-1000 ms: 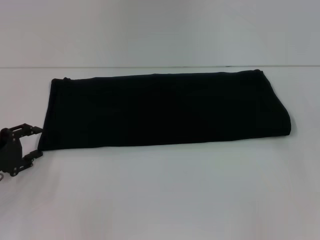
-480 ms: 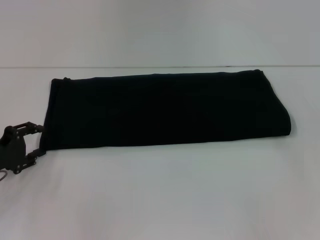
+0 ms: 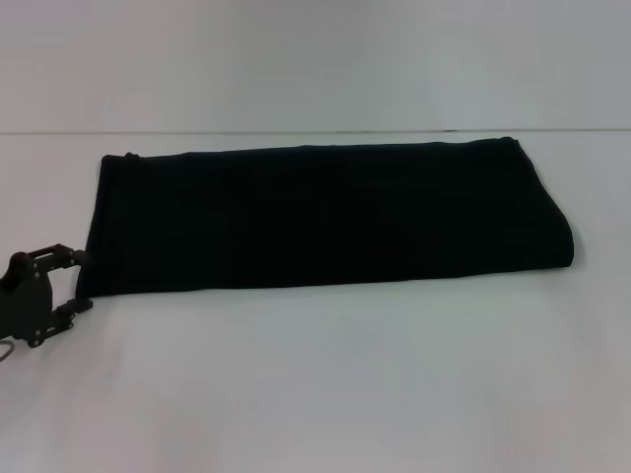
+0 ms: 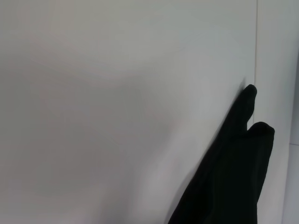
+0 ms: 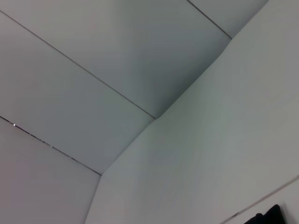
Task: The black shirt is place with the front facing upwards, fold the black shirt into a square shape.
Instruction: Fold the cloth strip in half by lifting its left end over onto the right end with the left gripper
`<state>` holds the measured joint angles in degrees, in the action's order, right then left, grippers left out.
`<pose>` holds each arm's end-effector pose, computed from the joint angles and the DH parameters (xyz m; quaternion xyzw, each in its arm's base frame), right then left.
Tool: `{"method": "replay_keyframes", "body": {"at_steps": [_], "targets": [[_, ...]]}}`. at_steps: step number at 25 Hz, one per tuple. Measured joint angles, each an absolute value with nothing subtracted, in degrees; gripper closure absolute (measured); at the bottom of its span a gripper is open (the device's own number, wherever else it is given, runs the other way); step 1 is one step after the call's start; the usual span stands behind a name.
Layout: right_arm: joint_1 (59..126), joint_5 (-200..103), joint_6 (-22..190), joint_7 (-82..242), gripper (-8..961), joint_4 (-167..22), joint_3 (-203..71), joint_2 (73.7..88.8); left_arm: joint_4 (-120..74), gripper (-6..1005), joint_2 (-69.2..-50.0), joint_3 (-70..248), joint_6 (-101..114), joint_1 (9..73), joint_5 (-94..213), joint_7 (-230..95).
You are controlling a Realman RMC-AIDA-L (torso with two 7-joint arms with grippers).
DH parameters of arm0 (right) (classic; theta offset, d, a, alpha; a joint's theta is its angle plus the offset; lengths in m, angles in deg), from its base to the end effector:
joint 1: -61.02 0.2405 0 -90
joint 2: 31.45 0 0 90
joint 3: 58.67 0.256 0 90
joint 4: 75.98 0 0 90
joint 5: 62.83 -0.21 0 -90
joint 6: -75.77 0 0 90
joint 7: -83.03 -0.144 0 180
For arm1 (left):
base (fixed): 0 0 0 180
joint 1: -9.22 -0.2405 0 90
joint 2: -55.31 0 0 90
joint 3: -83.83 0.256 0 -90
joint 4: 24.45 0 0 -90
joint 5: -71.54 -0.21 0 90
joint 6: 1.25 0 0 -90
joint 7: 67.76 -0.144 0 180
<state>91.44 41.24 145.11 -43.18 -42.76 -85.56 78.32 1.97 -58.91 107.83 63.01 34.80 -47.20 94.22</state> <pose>0.3267 0.3876 0.1153 -0.6372 0.5974 0.4036 0.2725 -0.3828 0.3279 0.0363 -0.3501 -0.8511 -0.3584 0.1571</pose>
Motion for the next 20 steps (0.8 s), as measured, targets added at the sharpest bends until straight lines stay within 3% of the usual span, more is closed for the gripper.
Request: {"method": "replay_keyframes", "body": {"at_steps": [20], "targets": [[91.96, 41.59, 143.70, -42.99, 210, -42.76, -85.56, 78.25, -1.47, 368, -58.86, 108.38, 58.75, 39.57, -48.31, 93.46]]}}
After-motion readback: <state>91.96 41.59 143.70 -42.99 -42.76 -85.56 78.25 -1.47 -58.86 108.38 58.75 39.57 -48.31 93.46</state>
